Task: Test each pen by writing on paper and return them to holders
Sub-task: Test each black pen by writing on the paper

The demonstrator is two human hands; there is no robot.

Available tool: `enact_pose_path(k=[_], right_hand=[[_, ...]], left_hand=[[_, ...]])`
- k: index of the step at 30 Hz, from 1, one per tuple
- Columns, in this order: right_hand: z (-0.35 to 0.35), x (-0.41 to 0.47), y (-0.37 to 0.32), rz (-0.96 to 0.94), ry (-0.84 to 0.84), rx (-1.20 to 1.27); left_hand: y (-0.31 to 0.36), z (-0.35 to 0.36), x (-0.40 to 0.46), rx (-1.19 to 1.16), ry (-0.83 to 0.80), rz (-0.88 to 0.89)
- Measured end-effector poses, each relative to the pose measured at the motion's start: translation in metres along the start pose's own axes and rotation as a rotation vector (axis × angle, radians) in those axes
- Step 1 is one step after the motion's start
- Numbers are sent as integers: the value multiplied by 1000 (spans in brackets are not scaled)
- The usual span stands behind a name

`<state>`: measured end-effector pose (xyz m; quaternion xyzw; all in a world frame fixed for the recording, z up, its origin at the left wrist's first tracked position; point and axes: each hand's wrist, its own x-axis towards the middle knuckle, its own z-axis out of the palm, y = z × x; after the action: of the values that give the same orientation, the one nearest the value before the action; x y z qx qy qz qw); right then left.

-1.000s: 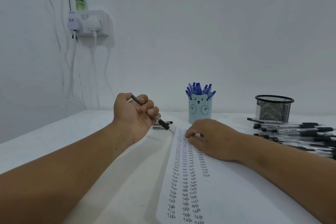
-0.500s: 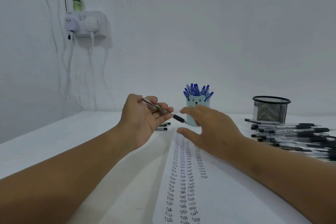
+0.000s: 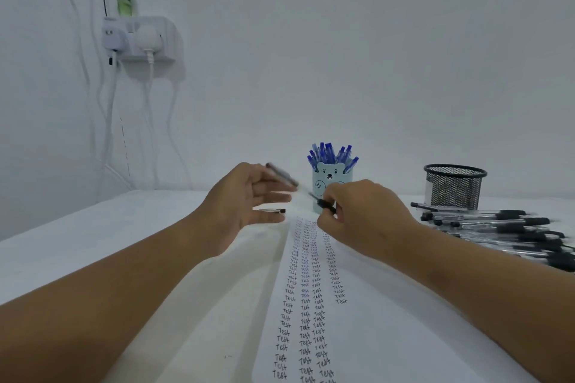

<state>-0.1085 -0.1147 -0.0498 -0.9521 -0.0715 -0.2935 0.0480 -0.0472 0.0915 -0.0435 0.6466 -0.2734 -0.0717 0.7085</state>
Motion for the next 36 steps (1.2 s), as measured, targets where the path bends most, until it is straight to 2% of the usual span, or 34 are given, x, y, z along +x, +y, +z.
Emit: enact_pose_path(k=[3,5,7,9,12,17,21,31,36], right_hand=[[-7,3,9,83,9,216],[-15,4,12,150,-20,383],[-23,4,11,204,-119,590],[-28,0,9,238,-197,809],[-26,-13,3,247,-256,951],[-19,-41,-8,264,-334,1153],[-22,-52,-13,205,-394,1145],[-19,-58,-16,128,-322,904],[-21,-58,-17,122,-375,858]], left_hand=[[-4,-9,-1,340,-21,20],[-6,-11,-3,634,-110,68],[-6,-11,-5,841,-231,102],[-6,-10,-6,942,-338,82],[-4,-6,-6,1027,-450,47],[-6,-3,-6,1092,-510,18],[-5,-2,-6,1066,-533,-6],[-6,-1,-8,1046,-519,-13],[-7,-2,-7,1046,-516,-17]])
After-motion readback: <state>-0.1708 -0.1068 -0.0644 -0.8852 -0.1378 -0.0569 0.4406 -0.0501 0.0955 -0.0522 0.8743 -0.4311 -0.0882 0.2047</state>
